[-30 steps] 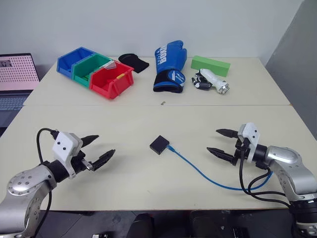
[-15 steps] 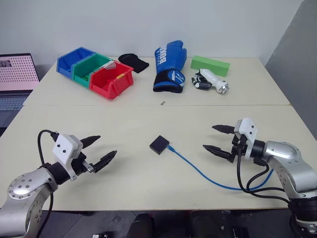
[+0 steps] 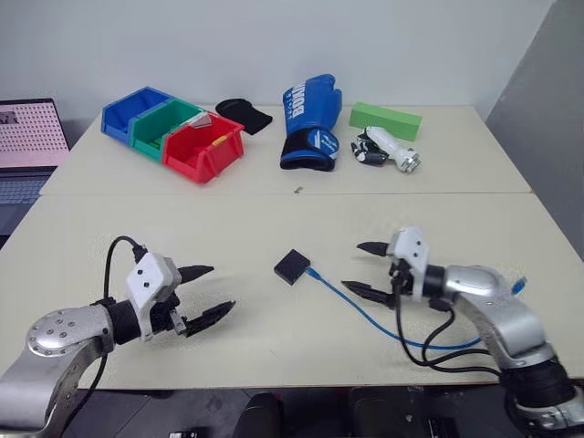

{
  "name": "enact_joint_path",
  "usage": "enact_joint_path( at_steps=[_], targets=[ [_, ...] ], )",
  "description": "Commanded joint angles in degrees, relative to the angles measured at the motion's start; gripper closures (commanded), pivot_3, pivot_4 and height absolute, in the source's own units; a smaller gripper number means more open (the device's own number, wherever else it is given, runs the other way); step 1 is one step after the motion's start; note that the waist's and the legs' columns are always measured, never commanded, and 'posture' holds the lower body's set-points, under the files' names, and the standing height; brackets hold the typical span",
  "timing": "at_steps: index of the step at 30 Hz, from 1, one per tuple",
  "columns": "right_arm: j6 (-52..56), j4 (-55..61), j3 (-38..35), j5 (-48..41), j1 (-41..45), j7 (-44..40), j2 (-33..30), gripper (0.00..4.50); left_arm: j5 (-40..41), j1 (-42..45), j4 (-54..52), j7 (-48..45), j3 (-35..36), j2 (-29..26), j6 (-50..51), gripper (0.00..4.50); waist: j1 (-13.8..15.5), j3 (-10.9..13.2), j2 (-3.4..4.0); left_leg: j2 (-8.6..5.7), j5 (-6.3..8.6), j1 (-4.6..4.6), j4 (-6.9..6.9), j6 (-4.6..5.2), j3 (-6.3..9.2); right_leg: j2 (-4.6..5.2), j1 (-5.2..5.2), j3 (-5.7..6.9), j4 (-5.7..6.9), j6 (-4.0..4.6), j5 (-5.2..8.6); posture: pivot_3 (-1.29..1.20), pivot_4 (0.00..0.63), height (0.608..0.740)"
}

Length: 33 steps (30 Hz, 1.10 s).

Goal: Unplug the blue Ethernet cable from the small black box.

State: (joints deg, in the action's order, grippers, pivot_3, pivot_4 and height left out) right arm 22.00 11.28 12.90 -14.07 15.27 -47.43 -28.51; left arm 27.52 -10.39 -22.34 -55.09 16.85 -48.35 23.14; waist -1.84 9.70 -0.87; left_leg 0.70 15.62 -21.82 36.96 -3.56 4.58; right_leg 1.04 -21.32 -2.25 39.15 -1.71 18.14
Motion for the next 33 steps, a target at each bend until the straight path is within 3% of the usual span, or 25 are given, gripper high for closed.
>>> enact_joint_path(
  at_steps=[1, 7, 13, 14, 23, 31, 33],
  targets=[
    [-5.5, -5.5, 3.2, 4.9, 2.6, 3.2, 4.0, 0.00, 0.1, 2.3, 3.0, -1.6, 1.1, -1.1, -1.2, 0.02, 0.0, 0.0, 0.01, 0.00, 0.00, -0.01, 0.00, 0.00, -0.01, -0.01, -0.03, 0.00, 0.02, 0.00, 0.00, 0.00, 0.150, 0.740],
    [-10.8, -17.6, 6.3, 9.7, 5.5, 6.1, 10.5, 0.00, 0.7, 3.1, 4.3, -5.0, 0.4, -3.1, -0.1, 0.02, -0.1, 0.0, -0.02, 0.00, 0.00, -0.01, 0.01, 0.00, -0.01, -0.01, -0.08, 0.02, 0.09, 0.00, 0.00, 0.00, 0.150, 0.740],
    [-12.5, -20.9, 7.4, 11.4, 7.2, 6.5, 13.2, 0.00, 1.4, 4.6, 5.2, -5.4, 0.6, -3.3, 1.4, 0.02, -0.2, 0.0, -0.05, 0.01, 0.00, 0.14, 0.01, 0.00, -0.02, -0.01, -0.08, -0.01, 0.29, 0.01, 0.01, 0.00, 0.150, 0.740],
    [-12.6, -21.1, 7.4, 11.8, 7.4, 6.6, 13.3, 0.39, 1.5, 5.0, 5.4, -5.1, 0.6, -3.4, 2.2, 0.00, -0.2, 0.0, -0.05, 0.01, 0.00, 0.17, 0.01, 0.00, -0.03, -0.01, -0.08, -0.02, 0.31, 0.01, 0.01, 0.00, 0.150, 0.740],
    [-11.5, -21.1, 7.2, 13.3, 9.1, 7.5, 13.6, 2.41, 0.4, 8.2, 8.2, -3.6, -0.6, -2.5, 4.0, 0.00, -0.2, 0.0, -0.05, 0.00, 0.00, 0.31, 0.02, 0.00, -0.01, -0.08, -0.07, -0.03, 0.57, 0.04, 0.02, 0.00, 0.150, 0.740],
    [-11.1, -17.7, 6.2, 14.3, 11.4, 6.3, 11.9, 4.08, 2.7, 13.8, 11.6, -2.4, -2.5, -0.2, 7.8, 0.00, 0.0, 0.0, -0.04, -0.01, 0.00, 0.29, 0.04, 0.00, 0.01, -0.07, -0.09, -0.03, 0.62, 0.04, 0.02, 0.00, 0.150, 0.740],
    [-11.5, -17.0, 6.1, 14.2, 12.2, 5.5, 11.3, 4.28, 4.2, 15.2, 12.1, -2.6, -2.8, 0.2, 10.2, 0.00, -0.1, 0.0, -0.05, -0.02, 0.00, 0.27, 0.05, 0.00, 0.01, -0.07, -0.10, -0.02, 0.62, 0.04, 0.02, 0.00, 0.150, 0.740]
  ],
)
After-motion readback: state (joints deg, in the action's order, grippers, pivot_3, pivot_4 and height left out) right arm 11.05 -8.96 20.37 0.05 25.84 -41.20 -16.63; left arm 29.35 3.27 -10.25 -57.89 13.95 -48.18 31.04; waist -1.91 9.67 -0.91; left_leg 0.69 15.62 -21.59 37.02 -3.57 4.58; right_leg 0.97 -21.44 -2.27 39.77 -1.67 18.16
